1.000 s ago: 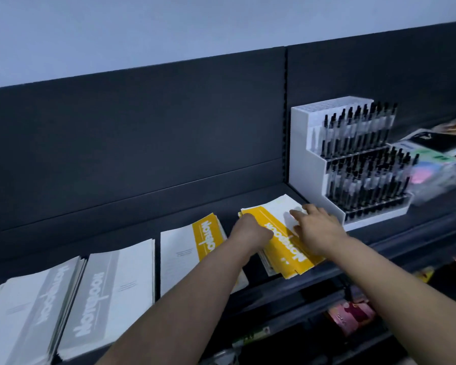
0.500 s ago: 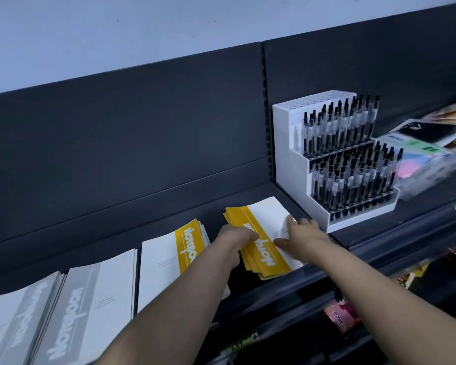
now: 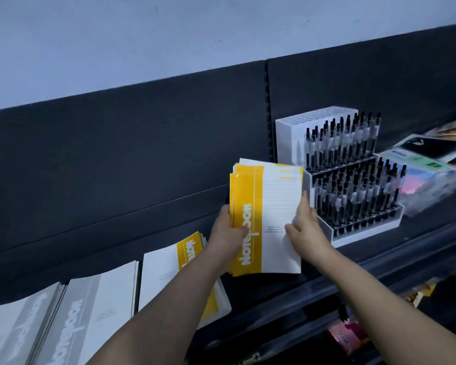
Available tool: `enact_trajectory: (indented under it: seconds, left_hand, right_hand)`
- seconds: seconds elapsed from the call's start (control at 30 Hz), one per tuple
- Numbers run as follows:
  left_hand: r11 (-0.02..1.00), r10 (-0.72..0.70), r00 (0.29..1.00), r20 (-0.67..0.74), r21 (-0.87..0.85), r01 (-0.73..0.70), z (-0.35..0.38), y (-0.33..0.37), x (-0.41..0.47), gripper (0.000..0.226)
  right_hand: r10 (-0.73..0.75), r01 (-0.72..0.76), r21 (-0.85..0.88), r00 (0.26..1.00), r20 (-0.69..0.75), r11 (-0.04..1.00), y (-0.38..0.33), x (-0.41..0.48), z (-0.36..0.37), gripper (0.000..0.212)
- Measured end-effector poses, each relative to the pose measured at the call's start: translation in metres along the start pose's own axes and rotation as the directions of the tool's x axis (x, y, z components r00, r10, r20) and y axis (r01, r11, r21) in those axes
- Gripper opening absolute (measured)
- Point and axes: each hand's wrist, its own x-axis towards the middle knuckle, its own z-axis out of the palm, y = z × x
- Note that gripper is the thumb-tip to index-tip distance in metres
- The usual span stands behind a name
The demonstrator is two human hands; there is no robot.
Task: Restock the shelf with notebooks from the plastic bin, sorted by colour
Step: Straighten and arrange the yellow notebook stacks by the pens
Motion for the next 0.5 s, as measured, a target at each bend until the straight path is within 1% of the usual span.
enact_trajectory:
  seconds: [0.07, 0.13, 0.2, 0.3, 0.4, 0.5]
  left_hand:
    - [0.994, 0.109, 0.994, -0.016, -0.016, -0.109, -0.007, 0.003, 0.001, 0.033]
    - [0.991, 0.131, 0.990, -0.042, -0.031, -0.132, -0.011, 0.000, 0.002, 0.037]
    - [0.993, 0.095, 0.993, -0.068, -0.067, -0.100, -0.009, -0.010, 0.001, 0.044]
    - [0.989, 0.052, 0.995, -0.091, -0.132, -0.064, -0.001, -0.028, -0.002, 0.053]
    - [0.981, 0.080, 0.992, -0.099, -0.170, -0.096, 0.004, -0.034, -0.005, 0.052]
    - [0.977, 0.134, 0.984, -0.113, -0.150, -0.151, 0.004, -0.033, -0.005, 0.056]
  right_hand:
    - [-0.087, 0.089, 0.007, 0.989, -0.115, 0.996, -0.009, -0.003, 0.001, 0.087]
    - [-0.153, 0.156, 0.004, 0.973, -0.171, 0.988, -0.012, -0.008, 0.003, 0.089]
    - [-0.179, 0.185, 0.022, 0.972, -0.150, 0.983, -0.006, -0.014, 0.011, 0.089]
    - [-0.190, 0.202, 0.130, 0.977, -0.099, 0.971, 0.004, -0.019, 0.025, 0.083]
    - [-0.178, 0.192, 0.230, 0.981, -0.077, 0.954, 0.009, -0.017, 0.030, 0.079]
    - [-0.165, 0.175, 0.296, 0.984, -0.061, 0.939, 0.009, -0.015, 0.030, 0.078]
